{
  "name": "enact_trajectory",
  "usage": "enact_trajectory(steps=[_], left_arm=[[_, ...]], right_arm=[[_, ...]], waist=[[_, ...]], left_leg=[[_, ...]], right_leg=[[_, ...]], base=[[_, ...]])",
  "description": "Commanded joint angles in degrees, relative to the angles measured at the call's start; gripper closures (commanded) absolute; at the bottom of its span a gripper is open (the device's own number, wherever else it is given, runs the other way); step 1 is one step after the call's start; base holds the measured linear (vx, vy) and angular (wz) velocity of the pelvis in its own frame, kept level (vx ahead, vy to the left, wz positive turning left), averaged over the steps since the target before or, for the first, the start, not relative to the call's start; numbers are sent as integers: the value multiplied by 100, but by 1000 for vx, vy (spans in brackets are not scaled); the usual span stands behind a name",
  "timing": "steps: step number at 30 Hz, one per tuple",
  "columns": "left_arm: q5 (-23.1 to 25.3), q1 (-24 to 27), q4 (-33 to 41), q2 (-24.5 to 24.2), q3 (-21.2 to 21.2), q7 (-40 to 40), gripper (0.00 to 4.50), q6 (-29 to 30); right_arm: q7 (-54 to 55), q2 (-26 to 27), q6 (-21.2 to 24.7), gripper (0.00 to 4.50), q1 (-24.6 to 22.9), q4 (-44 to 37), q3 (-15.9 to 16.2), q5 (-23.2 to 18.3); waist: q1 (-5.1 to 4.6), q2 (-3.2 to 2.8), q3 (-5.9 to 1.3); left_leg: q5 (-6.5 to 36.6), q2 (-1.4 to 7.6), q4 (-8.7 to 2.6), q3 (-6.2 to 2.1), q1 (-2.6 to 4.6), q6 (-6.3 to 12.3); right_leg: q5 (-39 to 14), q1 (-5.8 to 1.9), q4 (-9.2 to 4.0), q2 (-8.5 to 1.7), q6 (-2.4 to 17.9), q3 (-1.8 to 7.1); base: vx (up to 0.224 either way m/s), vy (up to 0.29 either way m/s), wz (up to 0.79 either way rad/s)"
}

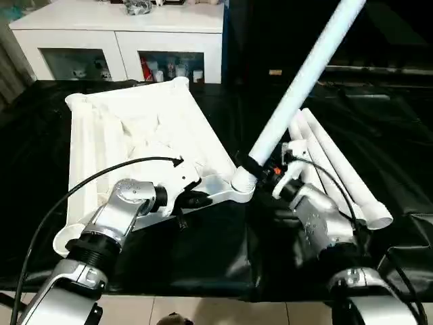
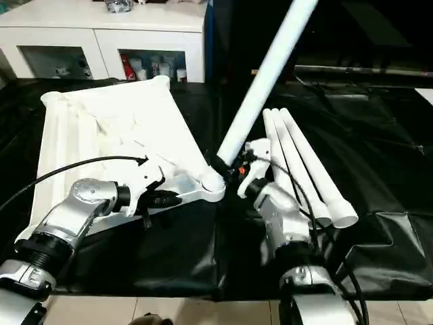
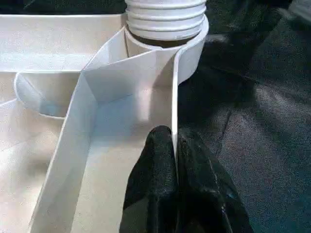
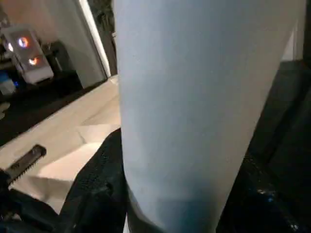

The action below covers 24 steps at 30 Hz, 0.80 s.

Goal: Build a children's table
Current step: Insert table leg to table base

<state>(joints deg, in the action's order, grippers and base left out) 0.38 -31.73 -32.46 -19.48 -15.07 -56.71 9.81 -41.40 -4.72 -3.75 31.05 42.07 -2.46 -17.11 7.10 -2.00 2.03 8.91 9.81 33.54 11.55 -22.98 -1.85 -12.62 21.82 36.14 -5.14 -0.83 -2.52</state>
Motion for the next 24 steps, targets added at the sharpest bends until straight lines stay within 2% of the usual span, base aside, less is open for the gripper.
enact_trajectory(steps=[1, 4, 6, 7, 8, 9, 10, 12, 13, 15, 16, 19, 20, 22, 24], left_arm=[[-121, 27, 39, 102, 66, -4, 450, -187], [-114, 52, 76, 100, 49, -16, 450, -176], [-103, 106, 119, 93, 24, -32, 450, -186], [-89, 124, 116, 90, 8, -36, 450, -206], [-76, 128, 105, 91, -3, -35, 450, -225], [-68, 128, 96, 92, -9, -31, 450, -238], [-60, 136, 94, 95, -15, -21, 450, -251], [-61, 143, 113, 99, -16, -13, 450, -247], [-66, 140, 129, 96, -13, -18, 450, -239], [-66, 137, 138, 89, -14, -25, 450, -243], [-54, 117, 120, 71, -20, -43, 450, -266], [-10, 74, 87, 8, -54, -130, 450, -350], [1, 69, 89, -8, -67, -156, 450, -367], [67, 43, 95, -66, -135, -223, 450, -424], [104, 29, 91, -90, -171, -248, 450, -453]], right_arm=[[200, -76, 109, 260, -340, 245, 252, 476], [185, -91, 84, 260, -418, 67, 407, 608], [118, -114, 77, 260, -503, -146, 668, 803], [106, -124, 74, 260, -511, -192, 740, 857], [99, -132, 71, 260, -498, -193, 764, 883], [80, -137, 74, 260, -481, -189, 788, 901], [59, -140, 78, 260, -478, -195, 816, 927], [17, -141, 103, 260, -469, -179, 852, 962], [-24, -144, 137, 260, -438, -137, 879, 977], [-50, -151, 159, 260, -394, -74, 901, 991], [-128, -161, 238, 260, -301, 48, 920, 987], [-278, -191, 436, 260, -83, 296, 939, 994], [-306, -197, 471, 260, -34, 356, 932, 991], [-383, -236, 445, 260, 112, 563, 925, 1029], [-425, -255, 436, 260, 170, 650, 926, 1044]], waist=[[-48, -7, -275], [-59, 7, -260], [-60, 9, -260], [-75, 11, -255], [-86, 39, -255], [-86, 33, -257], [-97, 108, -251], [-84, 72, -241], [-83, 125, -235], [-89, 104, -227], [-100, 131, -223], [-115, 131, -207], [-135, 134, -205], [-145, 128, -200], [-155, 132, -198]], left_leg=[[2359, 380, -512, -232, 234, -261], [2472, 388, -528, -240, 243, -270], [2459, 391, -539, -245, 233, -288], [2488, 389, -541, -243, 239, -293], [2494, 385, -538, -235, 240, -287], [2486, 382, -537, -238, 239, -277], [2431, 381, -535, -221, 236, -219], [2371, 379, -535, -225, 236, -178], [2349, 388, -542, -225, 241, -145], [2364, 389, -547, -230, 243, -163], [2407, 386, -549, -235, 240, -174], [2509, 394, -561, -243, 248, -205], [2568, 386, -569, -260, 236, -237], [2732, 395, -576, -270, 264, -308], [2783, 392, -582, -274, 261, -331]], right_leg=[[-1798, -18, -586, -424, 1023, 248], [-2005, 3, -613, -418, 958, 255], [-1997, -5, -608, -411, 921, 253], [-1966, 5, -609, -408, 922, 260], [-1965, 7, -613, -406, 928, 261], [-1961, 1, -609, -413, 936, 264], [-2002, -8, -638, -424, 937, 269], [-2047, -6, -637, -432, 932, 275], [-2242, -7, -654, -441, 888, 273], [-2339, 4, -666, -444, 857, 277], [-2431, 3, -664, -445, 846, 273], [-2591, 19, -690, -451, 813, 279], [-2703, 2, -685, -454, 795, 270], [-2834, 36, -705, -460, 762, 273], [-2865, 32, -708, -461, 767, 272]], base=[[0, 0, 0], [0, 0, 0], [0, 0, 0], [0, 0, 0], [0, 0, 0], [0, 0, 0], [0, 0, 0], [0, 0, 0], [0, 0, 0], [0, 0, 0], [0, 0, 0], [0, 0, 0], [0, 0, 0], [0, 0, 0], [0, 0, 0]])
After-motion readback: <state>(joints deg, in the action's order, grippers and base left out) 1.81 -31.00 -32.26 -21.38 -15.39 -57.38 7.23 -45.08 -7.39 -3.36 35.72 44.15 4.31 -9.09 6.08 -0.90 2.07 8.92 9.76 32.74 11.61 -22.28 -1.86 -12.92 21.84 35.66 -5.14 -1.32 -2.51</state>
